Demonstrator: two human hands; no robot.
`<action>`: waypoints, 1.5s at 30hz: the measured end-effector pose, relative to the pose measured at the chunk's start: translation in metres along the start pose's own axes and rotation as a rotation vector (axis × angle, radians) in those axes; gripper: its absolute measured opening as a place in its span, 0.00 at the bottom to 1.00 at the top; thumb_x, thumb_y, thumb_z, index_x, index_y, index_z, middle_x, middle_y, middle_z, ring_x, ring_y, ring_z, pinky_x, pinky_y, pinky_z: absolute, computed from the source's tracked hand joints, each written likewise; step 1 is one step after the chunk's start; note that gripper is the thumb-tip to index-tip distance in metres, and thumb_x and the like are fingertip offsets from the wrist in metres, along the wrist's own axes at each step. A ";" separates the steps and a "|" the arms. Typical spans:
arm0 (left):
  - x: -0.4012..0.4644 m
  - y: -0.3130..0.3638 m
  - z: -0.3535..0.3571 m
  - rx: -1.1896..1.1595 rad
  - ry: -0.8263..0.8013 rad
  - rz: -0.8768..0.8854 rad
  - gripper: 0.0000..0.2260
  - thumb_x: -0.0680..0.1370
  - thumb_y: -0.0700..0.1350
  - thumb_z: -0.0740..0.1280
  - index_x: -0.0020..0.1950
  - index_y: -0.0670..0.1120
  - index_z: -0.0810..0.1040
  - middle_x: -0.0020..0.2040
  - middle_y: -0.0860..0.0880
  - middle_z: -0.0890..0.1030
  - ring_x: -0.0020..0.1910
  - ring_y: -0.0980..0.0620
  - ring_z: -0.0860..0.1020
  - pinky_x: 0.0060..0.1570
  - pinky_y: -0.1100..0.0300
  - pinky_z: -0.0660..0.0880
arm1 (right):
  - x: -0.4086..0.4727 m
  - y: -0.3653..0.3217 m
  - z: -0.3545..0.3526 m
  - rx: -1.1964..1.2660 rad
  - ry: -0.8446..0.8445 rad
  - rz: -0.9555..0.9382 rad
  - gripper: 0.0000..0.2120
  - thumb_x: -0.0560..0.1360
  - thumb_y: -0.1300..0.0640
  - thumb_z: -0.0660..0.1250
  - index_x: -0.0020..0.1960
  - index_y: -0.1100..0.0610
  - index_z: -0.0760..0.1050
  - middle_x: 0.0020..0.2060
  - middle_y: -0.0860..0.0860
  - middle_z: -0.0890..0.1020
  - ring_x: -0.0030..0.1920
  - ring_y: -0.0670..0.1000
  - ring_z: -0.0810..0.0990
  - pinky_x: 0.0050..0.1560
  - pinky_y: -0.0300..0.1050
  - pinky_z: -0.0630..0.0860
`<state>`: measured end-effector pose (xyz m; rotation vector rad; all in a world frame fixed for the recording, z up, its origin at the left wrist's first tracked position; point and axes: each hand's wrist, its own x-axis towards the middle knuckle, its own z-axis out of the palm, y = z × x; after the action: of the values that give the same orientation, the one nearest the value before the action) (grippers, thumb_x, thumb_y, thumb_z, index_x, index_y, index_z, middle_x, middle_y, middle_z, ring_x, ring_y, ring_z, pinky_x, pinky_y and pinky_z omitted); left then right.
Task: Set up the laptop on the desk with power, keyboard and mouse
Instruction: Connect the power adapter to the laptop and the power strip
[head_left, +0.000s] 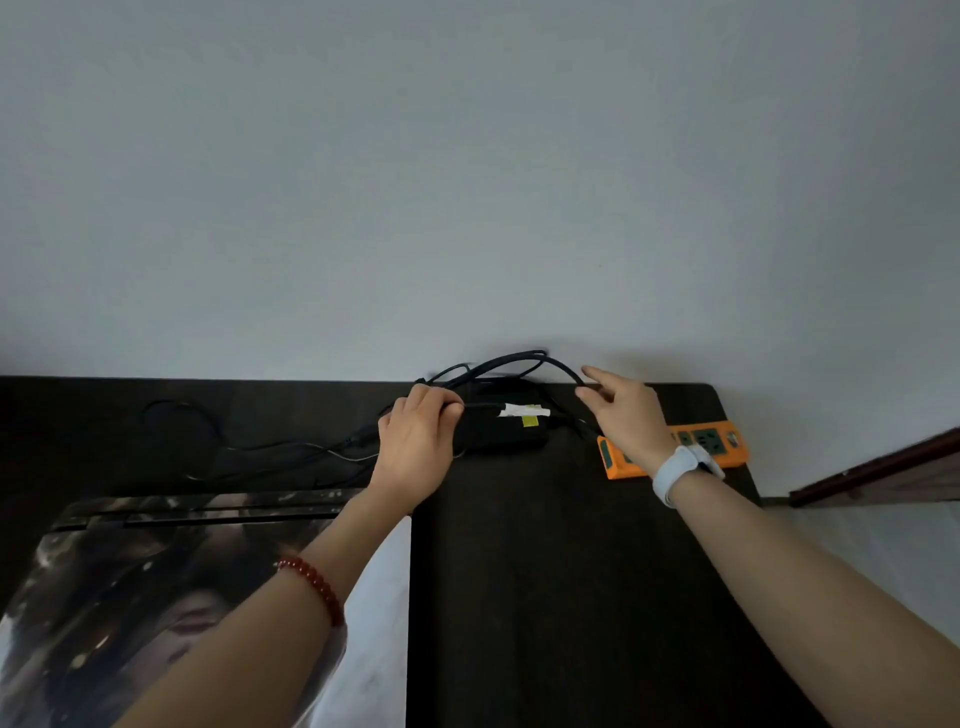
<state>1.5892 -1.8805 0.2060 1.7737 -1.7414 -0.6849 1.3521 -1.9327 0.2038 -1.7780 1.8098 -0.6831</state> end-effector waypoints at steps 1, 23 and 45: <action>0.003 0.008 -0.001 -0.061 -0.015 -0.031 0.10 0.81 0.44 0.55 0.54 0.45 0.75 0.53 0.48 0.74 0.55 0.46 0.71 0.57 0.54 0.59 | -0.007 0.002 -0.004 0.029 0.008 0.020 0.17 0.77 0.59 0.61 0.65 0.57 0.72 0.55 0.55 0.81 0.52 0.53 0.80 0.57 0.45 0.76; 0.035 0.081 -0.027 -0.535 -0.076 -0.143 0.14 0.81 0.46 0.54 0.56 0.41 0.75 0.49 0.46 0.74 0.48 0.49 0.73 0.53 0.55 0.70 | -0.019 -0.021 -0.015 0.012 -0.017 0.276 0.15 0.75 0.51 0.65 0.57 0.59 0.75 0.48 0.55 0.81 0.52 0.55 0.77 0.46 0.40 0.66; 0.040 0.060 0.035 -0.016 -0.086 0.238 0.09 0.81 0.44 0.54 0.55 0.45 0.73 0.48 0.47 0.77 0.49 0.46 0.74 0.49 0.53 0.69 | 0.018 0.039 -0.044 0.160 -0.111 0.079 0.11 0.78 0.64 0.55 0.48 0.61 0.77 0.47 0.61 0.80 0.49 0.58 0.79 0.57 0.58 0.75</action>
<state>1.5227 -1.9224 0.2239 1.5130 -1.9590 -0.6794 1.2935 -1.9498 0.2108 -1.5992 1.6927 -0.6647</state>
